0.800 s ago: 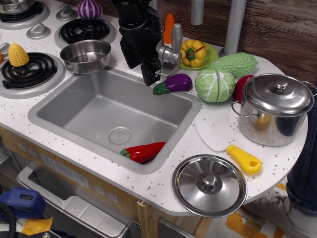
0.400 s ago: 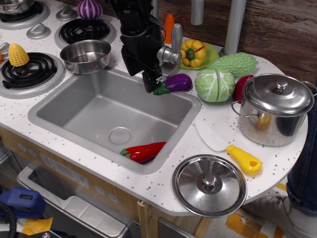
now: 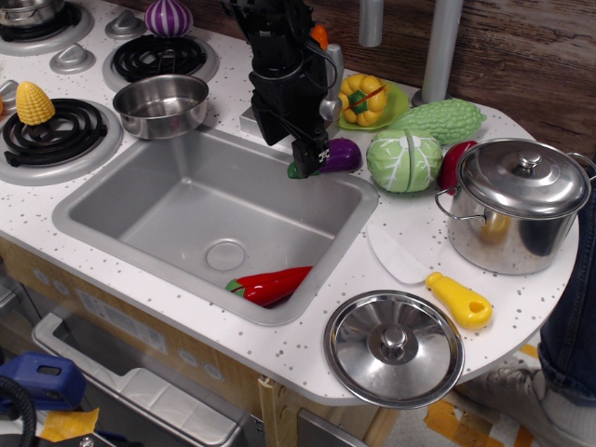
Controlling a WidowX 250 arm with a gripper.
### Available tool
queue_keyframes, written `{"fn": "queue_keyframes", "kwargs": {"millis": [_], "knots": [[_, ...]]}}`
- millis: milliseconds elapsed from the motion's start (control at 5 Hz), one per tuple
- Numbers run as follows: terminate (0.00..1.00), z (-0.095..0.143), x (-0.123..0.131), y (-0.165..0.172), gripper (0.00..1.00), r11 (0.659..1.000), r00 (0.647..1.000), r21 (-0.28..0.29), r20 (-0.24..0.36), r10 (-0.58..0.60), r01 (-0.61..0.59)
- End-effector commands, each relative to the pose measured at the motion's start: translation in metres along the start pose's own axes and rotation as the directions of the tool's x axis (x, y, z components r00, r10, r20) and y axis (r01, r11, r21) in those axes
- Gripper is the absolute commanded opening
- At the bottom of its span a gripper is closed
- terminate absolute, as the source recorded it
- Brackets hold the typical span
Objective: Put eggplant in pot or pan
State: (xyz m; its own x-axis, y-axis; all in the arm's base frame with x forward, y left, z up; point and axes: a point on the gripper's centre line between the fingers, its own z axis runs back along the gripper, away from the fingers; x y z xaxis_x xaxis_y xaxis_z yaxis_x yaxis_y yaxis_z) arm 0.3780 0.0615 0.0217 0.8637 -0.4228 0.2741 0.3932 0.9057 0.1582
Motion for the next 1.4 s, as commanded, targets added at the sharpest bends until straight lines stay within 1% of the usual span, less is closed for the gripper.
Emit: {"fn": "queue_keyframes", "kwargs": {"millis": [0,200,400,600,800,1000,1200], "knots": [[0.00,0.001,0.012,-0.001,1.00,1.000,0.998,0.015,0.065,-0.024,0.023],[0.00,-0.008,0.013,-0.004,1.00,1.000,0.995,0.003,0.093,-0.030,0.030],[0.00,-0.012,0.010,-0.002,1.00,0.999,0.993,-0.017,0.107,-0.041,0.043],[0.00,-0.015,0.009,-0.001,0.00,0.999,0.993,-0.031,0.108,-0.041,0.044],[0.00,-0.015,0.009,-0.001,0.00,0.998,0.994,-0.034,0.104,-0.042,0.046],[0.00,-0.006,0.008,0.002,0.00,0.999,0.996,-0.023,0.081,-0.045,0.047],[0.00,0.015,0.006,0.005,0.00,0.999,0.998,-0.001,0.042,-0.052,0.052]]}}
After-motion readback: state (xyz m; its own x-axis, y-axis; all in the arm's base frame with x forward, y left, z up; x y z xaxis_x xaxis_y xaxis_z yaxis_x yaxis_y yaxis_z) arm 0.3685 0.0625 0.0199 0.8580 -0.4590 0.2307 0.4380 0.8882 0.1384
